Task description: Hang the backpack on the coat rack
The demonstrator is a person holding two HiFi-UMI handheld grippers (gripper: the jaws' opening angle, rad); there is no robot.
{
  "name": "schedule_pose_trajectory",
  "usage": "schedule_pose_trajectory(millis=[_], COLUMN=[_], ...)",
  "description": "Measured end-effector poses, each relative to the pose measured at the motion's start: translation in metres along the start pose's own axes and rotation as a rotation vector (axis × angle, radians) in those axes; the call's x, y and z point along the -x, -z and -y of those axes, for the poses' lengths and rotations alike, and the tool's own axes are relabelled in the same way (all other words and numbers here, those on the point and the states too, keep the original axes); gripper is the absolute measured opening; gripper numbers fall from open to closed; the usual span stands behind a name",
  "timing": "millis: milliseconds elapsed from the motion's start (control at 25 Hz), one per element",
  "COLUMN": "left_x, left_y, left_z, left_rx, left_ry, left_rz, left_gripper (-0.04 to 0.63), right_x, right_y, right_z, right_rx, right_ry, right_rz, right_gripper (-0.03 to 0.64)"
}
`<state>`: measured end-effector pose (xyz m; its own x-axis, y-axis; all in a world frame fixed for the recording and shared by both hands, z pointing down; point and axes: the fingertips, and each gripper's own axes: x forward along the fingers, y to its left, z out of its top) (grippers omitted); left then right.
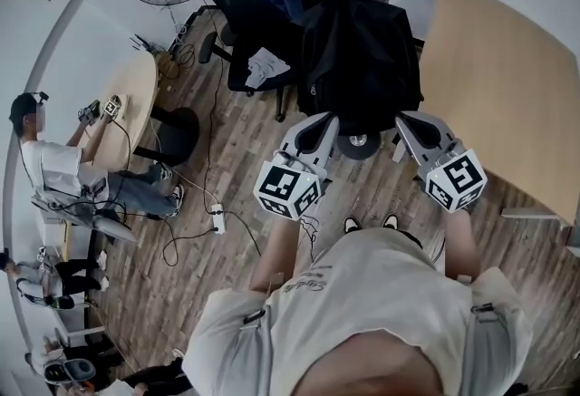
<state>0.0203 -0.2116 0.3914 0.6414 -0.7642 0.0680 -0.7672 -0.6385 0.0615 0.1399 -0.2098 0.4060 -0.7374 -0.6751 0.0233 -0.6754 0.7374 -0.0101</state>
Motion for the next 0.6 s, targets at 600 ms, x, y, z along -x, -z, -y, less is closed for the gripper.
schedule_pose_trajectory(millis=[600], left_x=[0.005], left_y=[0.003], left_z=[0.005], left_rx=[0.011], left_ry=[0.007], left_rz=[-0.008], left_gripper=[0.021], right_x=[0.012], right_y=[-0.002], right_z=[-0.003], right_rx=[0.041], right_ry=[0.034], right_rz=[-0.007], right_gripper=[-0.006])
